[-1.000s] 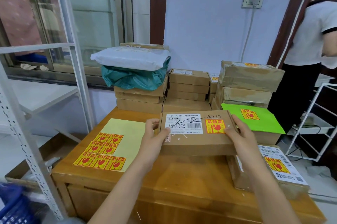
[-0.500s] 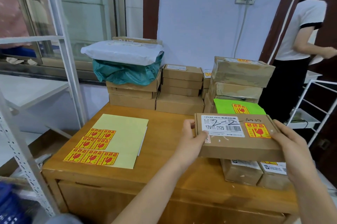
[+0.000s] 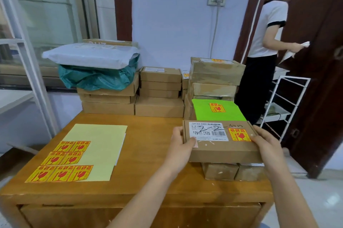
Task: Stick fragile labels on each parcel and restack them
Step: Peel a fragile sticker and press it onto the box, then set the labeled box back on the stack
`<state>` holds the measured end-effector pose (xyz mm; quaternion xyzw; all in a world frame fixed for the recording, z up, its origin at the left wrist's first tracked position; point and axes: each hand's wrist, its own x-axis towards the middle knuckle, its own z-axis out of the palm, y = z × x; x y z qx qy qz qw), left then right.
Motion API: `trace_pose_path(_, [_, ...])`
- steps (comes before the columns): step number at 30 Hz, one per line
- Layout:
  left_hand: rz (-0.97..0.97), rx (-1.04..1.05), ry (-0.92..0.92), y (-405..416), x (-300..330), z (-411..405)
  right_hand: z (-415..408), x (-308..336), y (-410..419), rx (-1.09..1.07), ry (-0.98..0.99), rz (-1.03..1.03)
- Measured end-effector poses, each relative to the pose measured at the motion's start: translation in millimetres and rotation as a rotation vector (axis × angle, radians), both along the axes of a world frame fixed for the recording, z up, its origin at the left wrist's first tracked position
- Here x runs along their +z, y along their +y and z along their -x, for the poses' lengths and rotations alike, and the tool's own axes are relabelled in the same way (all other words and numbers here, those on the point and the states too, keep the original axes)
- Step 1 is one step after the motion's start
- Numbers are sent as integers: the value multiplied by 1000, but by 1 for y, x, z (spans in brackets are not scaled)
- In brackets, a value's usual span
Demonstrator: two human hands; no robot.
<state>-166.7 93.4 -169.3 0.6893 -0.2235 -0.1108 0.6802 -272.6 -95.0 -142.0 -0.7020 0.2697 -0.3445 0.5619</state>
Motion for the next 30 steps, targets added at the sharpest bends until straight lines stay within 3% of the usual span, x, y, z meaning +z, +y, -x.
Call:
trace_pose_path(20, [-70, -107, -49, -36, -7, 10, 1, -25, -38, -94, 27, -82])
trace_pose_path(30, [-115, -131, -34, -35, -7, 10, -3, -34, -43, -117, 74, -5])
